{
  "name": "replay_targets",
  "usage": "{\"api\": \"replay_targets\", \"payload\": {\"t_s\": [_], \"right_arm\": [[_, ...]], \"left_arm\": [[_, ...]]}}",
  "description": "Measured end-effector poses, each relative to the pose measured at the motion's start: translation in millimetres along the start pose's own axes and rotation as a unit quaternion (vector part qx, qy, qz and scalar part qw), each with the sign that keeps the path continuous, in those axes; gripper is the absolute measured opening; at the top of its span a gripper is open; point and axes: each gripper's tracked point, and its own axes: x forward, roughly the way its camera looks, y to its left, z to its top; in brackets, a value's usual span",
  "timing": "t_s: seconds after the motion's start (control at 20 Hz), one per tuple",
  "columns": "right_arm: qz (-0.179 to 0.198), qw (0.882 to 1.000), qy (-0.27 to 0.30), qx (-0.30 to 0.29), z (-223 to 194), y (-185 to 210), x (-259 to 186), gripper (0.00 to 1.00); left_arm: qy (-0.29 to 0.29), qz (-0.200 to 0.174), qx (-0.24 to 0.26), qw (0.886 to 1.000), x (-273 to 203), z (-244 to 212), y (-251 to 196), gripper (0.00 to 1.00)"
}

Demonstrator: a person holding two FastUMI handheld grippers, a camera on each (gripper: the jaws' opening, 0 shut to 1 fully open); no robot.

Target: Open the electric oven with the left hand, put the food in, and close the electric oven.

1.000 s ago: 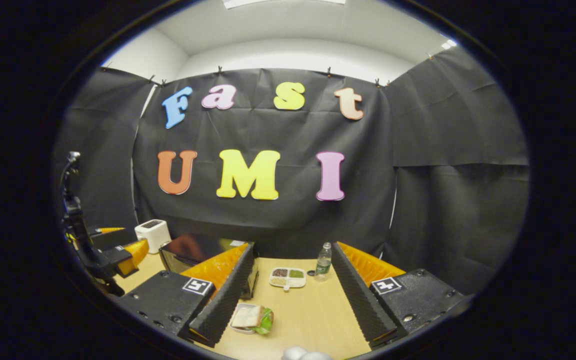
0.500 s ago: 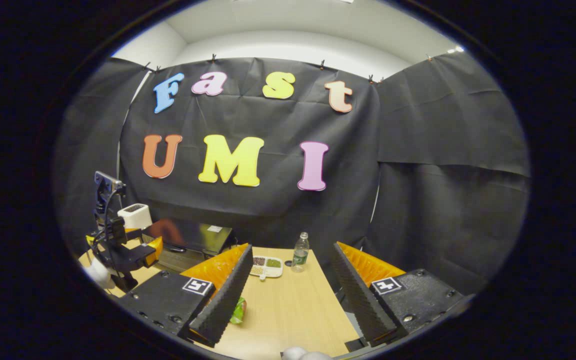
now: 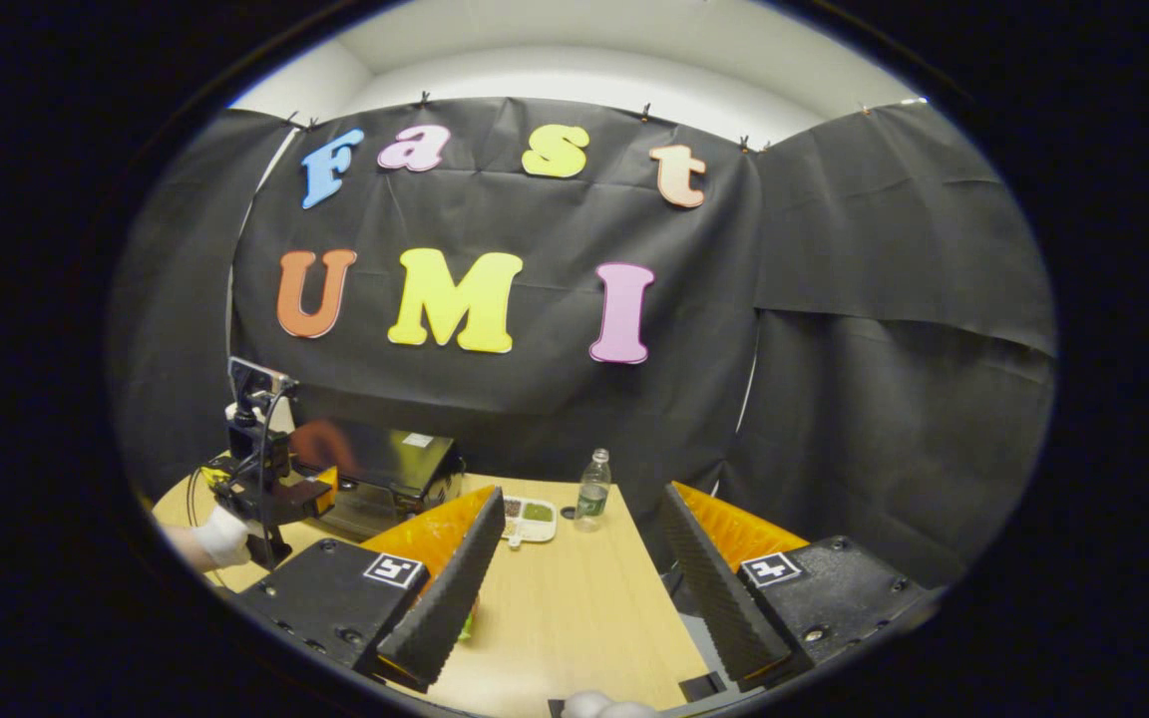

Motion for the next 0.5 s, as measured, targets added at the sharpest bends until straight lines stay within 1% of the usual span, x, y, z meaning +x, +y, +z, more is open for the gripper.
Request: {"api": "replay_targets", "payload": {"t_s": [0.1,0.3,0.5], "right_arm": [[0.005,1.000,-0.001,-0.002,0.7,2.3,2.3,0.96],[0.016,1.000,-0.001,0.002,1.2,7.0,5.2,0.96],[0.027,1.000,0.000,0.002,-1.6,10.6,6.7,0.96]], "left_arm": [[0.003,-0.002,-0.003,1.000,0.5,-1.0,-3.6,0.97],[0.011,-0.003,-0.011,1.000,-2.6,-2.8,1.2,0.96],[0.016,-0.006,-0.012,1.000,-18.0,-8.7,-1.0,0.97]]}}
